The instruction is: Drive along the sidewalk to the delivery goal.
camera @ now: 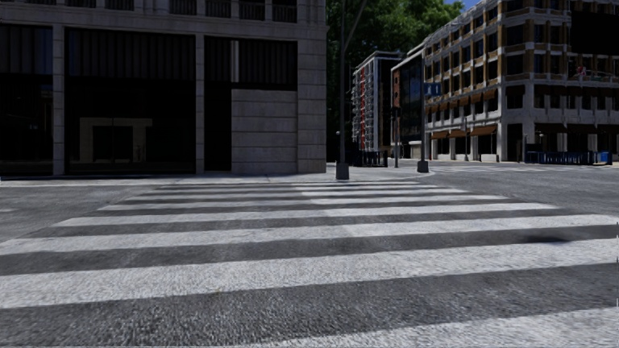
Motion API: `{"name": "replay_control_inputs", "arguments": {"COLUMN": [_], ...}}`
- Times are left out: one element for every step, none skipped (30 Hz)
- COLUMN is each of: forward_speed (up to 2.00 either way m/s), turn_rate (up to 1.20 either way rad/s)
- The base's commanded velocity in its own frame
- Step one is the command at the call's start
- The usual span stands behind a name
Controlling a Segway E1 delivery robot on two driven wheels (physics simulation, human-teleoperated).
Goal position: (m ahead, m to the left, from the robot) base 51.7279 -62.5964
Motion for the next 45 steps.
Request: {"name": "replay_control_inputs", "arguments": {"forward_speed": [2.0, 2.0, 2.0, 2.0, 2.0, 2.0, 2.0, 2.0, 2.0, 2.0, 2.0, 2.0, 2.0, 2.0, 2.0, 2.0, 2.0, 2.0, 2.0, 2.0, 2.0, 2.0, 2.0, 2.0, 2.0, 2.0, 2.0, 2.0, 2.0, 2.0, 2.0, 2.0, 2.0, 2.0, 2.0, 2.0, 2.0, 2.0, 2.0, 2.0, 2.0, 2.0, 2.0, 2.0, 2.0], "turn_rate": [0.28, 0.28, 0.28, 0.29, 0.29, 0.23, 0.0, 0.0, 0.0, 0.0, 0.0, 0.0, 0.0, 0.0, 0.0, 0.0, 0.0, 0.0, 0.0, 0.0, 0.0, 0.0, 0.0, 0.0, 0.0, 0.0, 0.0, 0.0, 0.0, 0.0, 0.0, 0.0, 0.0, 0.0, 0.0, 0.0, 0.0, 0.0, 0.0, 0.0, 0.0, 0.0, 0.0, 0.0, 0.0]}}
